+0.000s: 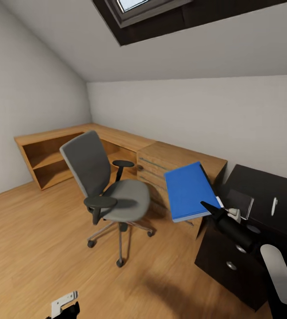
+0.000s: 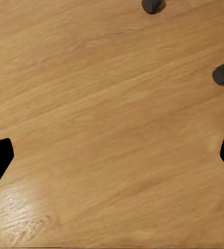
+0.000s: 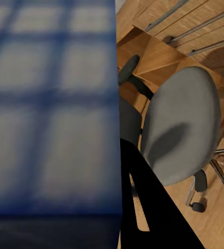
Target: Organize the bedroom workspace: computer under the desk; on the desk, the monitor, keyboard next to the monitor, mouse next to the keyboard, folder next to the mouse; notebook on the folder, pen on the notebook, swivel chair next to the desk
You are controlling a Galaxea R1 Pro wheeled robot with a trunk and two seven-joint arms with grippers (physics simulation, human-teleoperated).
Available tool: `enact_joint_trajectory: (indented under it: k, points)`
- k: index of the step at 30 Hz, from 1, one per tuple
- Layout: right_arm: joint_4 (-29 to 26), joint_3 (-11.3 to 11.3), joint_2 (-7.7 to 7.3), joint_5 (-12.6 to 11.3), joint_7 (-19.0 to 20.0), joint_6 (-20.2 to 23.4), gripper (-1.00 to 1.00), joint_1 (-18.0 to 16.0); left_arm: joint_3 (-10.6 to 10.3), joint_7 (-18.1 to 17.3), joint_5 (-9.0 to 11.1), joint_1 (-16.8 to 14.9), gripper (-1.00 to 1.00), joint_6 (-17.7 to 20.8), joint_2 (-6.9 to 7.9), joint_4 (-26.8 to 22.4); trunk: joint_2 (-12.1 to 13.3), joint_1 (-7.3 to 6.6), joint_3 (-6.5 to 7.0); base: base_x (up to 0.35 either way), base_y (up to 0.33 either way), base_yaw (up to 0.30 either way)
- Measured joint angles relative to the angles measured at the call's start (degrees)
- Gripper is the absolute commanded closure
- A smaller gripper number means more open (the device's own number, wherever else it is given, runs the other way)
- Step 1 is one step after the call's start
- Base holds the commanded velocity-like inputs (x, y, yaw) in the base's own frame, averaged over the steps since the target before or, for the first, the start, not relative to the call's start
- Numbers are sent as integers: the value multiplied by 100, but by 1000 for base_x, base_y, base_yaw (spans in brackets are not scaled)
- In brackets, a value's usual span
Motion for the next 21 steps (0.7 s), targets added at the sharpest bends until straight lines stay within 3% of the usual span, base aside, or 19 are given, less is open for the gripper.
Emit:
enact_joint_trajectory:
  k: [5,10,17,21]
  points:
    - [9,-1,2,3,-2,-3,100,0,-4,-1,-6,0,-100,10,-7,127,201,-110,90,-5,0,-299]
    - [14,-1,7,9,-8,-4,100,0,-31,-42,-23,0,-100,-3,-14,771,401,-220,179,-1,0,-300]
    - [22,-1,8,16,-15,-5,100,0,-64,-63,-45,0,-100,-17,-37,1149,403,-221,180,0,0,-300]
    - [23,-1,8,13,-17,-5,100,0,-102,-66,-65,0,-100,-216,-62,1274,402,-221,180,0,0,-300]
